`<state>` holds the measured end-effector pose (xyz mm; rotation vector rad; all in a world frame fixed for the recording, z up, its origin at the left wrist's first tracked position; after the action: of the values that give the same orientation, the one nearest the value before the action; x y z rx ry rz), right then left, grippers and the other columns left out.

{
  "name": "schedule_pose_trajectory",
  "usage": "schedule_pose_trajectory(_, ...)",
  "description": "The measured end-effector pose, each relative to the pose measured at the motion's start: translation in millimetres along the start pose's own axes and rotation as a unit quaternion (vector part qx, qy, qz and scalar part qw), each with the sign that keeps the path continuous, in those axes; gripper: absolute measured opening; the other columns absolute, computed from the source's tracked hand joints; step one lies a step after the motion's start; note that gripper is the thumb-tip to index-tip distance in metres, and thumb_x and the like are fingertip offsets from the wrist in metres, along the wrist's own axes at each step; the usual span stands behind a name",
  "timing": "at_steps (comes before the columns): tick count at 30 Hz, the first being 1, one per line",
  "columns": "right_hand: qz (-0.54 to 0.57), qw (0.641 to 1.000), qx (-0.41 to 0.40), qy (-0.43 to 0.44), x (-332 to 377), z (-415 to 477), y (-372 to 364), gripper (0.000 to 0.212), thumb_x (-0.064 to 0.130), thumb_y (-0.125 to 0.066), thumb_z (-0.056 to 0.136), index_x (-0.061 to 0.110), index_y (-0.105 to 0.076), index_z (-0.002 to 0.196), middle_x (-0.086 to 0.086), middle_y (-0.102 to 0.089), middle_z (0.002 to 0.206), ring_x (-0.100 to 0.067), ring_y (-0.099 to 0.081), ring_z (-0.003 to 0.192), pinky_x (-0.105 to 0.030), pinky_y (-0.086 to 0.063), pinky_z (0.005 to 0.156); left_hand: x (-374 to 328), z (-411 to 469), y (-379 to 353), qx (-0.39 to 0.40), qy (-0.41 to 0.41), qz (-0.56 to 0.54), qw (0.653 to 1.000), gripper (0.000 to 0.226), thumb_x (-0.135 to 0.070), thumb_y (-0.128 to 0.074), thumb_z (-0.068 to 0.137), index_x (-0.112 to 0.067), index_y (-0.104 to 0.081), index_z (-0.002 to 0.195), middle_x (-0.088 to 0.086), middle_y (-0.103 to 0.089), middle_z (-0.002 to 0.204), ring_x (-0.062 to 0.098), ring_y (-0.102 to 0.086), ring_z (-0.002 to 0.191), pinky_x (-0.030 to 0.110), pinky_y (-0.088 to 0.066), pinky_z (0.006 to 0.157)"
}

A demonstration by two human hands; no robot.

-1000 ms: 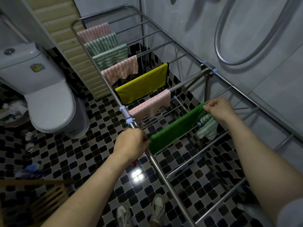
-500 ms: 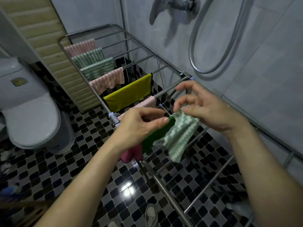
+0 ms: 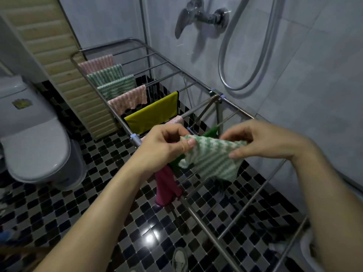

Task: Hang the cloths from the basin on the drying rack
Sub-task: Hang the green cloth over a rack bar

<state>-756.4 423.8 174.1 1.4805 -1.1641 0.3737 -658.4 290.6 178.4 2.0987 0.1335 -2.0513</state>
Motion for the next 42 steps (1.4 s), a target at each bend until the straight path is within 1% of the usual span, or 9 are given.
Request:
schedule_pose_trajectory(3,0.02,0.999,-0.023,-0.041,-24,-17,10,0.014,0.013,-0.077,0.077,0.023,-0.076,0.087,0.002,-0.076,0.089,-0.008,-0.069,0.084,-0.033,-0.051,0.083,2,-7,-1,0.023,-0.001,0.021,1.0,0.017,-0.024,-0.067,0.083,-0.009,-0.067,0.075,0.01,-0.053,0.057,0.012,-0.032,0.043,0.019,-0.024,0.043)
schedule_pose_trajectory(7,0.11,0.99,-0.083,-0.022,-33,-46,32,0.012,0.015,-0.075,0.068,0.017,-0.074,0.08,0.0,-0.071,0.073,-0.005,-0.063,0.067,-0.02,-0.052,0.064,18,-21,-5,0.041,0.039,-0.031,0.998,0.015,-0.019,-0.063,0.083,-0.005,-0.061,0.079,-0.009,-0.044,0.049,0.009,-0.025,0.043,0.02,-0.019,0.042)
schedule_pose_trajectory(11,0.23,0.96,-0.157,-0.04,-56,-45,41,0.013,0.001,-0.069,0.072,0.008,-0.061,0.081,0.003,-0.069,0.066,-0.004,-0.062,0.06,-0.015,-0.051,0.051,49,-26,-6,0.035,0.095,-0.018,0.995,0.007,-0.014,-0.062,0.089,-0.009,-0.06,0.085,-0.004,-0.046,0.052,0.01,-0.03,0.043,0.02,-0.024,0.042)
schedule_pose_trajectory(15,0.165,0.958,-0.187,-0.139,-108,1,9,0.014,0.001,-0.068,0.084,0.013,-0.066,0.091,-0.002,-0.074,0.09,-0.018,-0.07,0.085,-0.03,-0.059,0.074,109,-27,-3,-0.01,0.162,0.113,0.98,0.006,-0.018,-0.061,0.093,-0.013,-0.06,0.092,0.002,-0.071,0.074,0.012,-0.064,0.062,0.029,-0.053,0.061)
schedule_pose_trajectory(17,0.112,0.957,-0.205,-0.173,-130,20,-7,0.012,0.008,-0.069,0.086,0.016,-0.067,0.095,-0.003,-0.071,0.098,-0.02,-0.068,0.092,-0.04,-0.057,0.084,132,-26,2,-0.044,0.172,0.154,0.972,0.007,-0.02,-0.061,0.094,-0.016,-0.058,0.089,0.001,-0.072,0.075,0.012,-0.07,0.071,0.037,-0.055,0.075)
schedule_pose_trajectory(24,-0.015,0.947,-0.269,-0.176,-137,51,-17,0.013,0.018,-0.066,0.089,0.016,-0.067,0.101,0.0,-0.066,0.094,-0.016,-0.061,0.086,-0.027,-0.046,0.071,148,-19,16,-0.111,0.158,0.351,0.916,0.007,-0.031,-0.059,0.094,-0.025,-0.058,0.097,-0.013,-0.062,0.077,-0.001,-0.055,0.066,0.017,-0.038,0.052)
schedule_pose_trajectory(29,-0.035,0.943,-0.284,-0.167,-140,53,-19,0.038,0.017,-0.065,0.089,0.018,-0.059,0.127,0.003,-0.062,0.107,-0.013,-0.059,0.091,-0.025,-0.045,0.079,142,-19,13,-0.102,0.118,0.42,0.894,0.014,-0.029,-0.063,0.091,-0.024,-0.056,0.102,-0.009,-0.064,0.086,0.009,-0.06,0.071,0.026,-0.051,0.062)
schedule_pose_trajectory(35,-0.034,0.924,-0.305,-0.227,-164,15,-8,0.009,0.021,-0.068,0.088,0.019,-0.068,0.096,0.005,-0.055,0.072,-0.013,-0.055,0.07,-0.024,-0.041,0.063,155,-16,-31,0.042,0.105,0.395,0.912,0.017,-0.046,-0.064,0.087,-0.031,-0.066,0.092,-0.013,-0.067,0.082,-0.002,-0.063,0.072,0.026,-0.058,0.069)
schedule_pose_trajectory(42,0.048,0.929,-0.297,-0.217,-178,10,-30,0.007,0.018,-0.072,0.084,0.024,-0.069,0.087,0.002,-0.067,0.082,-0.015,-0.063,0.078,-0.03,-0.053,0.076,163,-17,-39,0.051,0.115,0.391,0.912,0.012,-0.035,-0.071,0.085,-0.025,-0.069,0.091,-0.011,-0.069,0.084,0.004,-0.064,0.076,0.029,-0.057,0.074)
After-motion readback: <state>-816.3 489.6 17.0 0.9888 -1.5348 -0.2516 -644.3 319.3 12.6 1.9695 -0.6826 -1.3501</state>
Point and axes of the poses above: each hand's wrist, its own z-axis towards the middle knuckle, its own y-axis out of the back of the hand, x = y × z, the point moved 10 cm from there along z, towards the middle knuckle
